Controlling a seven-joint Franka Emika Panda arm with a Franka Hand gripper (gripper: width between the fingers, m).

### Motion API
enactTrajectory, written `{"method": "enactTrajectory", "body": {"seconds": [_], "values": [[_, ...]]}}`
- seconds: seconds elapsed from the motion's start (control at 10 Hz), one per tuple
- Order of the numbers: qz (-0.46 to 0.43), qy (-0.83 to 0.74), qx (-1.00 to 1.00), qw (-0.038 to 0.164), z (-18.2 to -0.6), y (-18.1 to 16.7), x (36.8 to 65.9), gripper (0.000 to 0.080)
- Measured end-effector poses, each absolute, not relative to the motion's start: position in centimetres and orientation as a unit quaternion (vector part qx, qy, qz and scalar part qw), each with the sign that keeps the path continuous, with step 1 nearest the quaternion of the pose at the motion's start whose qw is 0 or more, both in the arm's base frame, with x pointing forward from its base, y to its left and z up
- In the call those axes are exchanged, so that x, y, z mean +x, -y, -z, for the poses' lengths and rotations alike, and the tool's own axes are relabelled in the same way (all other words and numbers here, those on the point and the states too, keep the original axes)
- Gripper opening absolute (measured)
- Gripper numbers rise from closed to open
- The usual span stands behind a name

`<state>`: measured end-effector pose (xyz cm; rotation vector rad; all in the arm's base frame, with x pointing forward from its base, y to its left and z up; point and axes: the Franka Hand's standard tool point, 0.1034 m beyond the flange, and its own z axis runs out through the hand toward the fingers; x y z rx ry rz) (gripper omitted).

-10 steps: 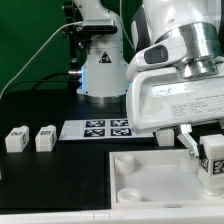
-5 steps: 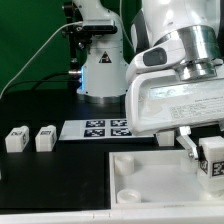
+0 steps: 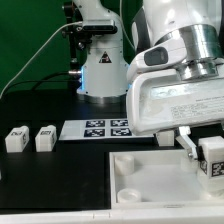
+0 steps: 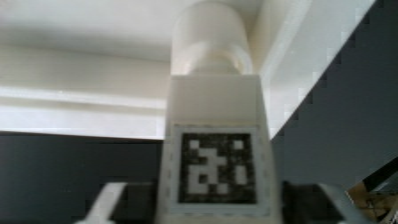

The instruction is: Assemble one leg

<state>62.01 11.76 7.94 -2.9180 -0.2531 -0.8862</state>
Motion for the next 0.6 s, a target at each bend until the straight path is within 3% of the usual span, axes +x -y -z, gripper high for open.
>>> {"method": "enactTrajectory", "body": {"seconds": [0.1,0.2,0.6], "values": [[0.289,0.083,-0.953,0.041,-7.94,-11.76,62.00,0.0478],[0.289,0.083,-0.953,0.041,-7.94,-11.75,62.00,0.0611],[0.289,0.083,-0.953,0.041,-7.93,-11.75,62.00,0.0649]]}}
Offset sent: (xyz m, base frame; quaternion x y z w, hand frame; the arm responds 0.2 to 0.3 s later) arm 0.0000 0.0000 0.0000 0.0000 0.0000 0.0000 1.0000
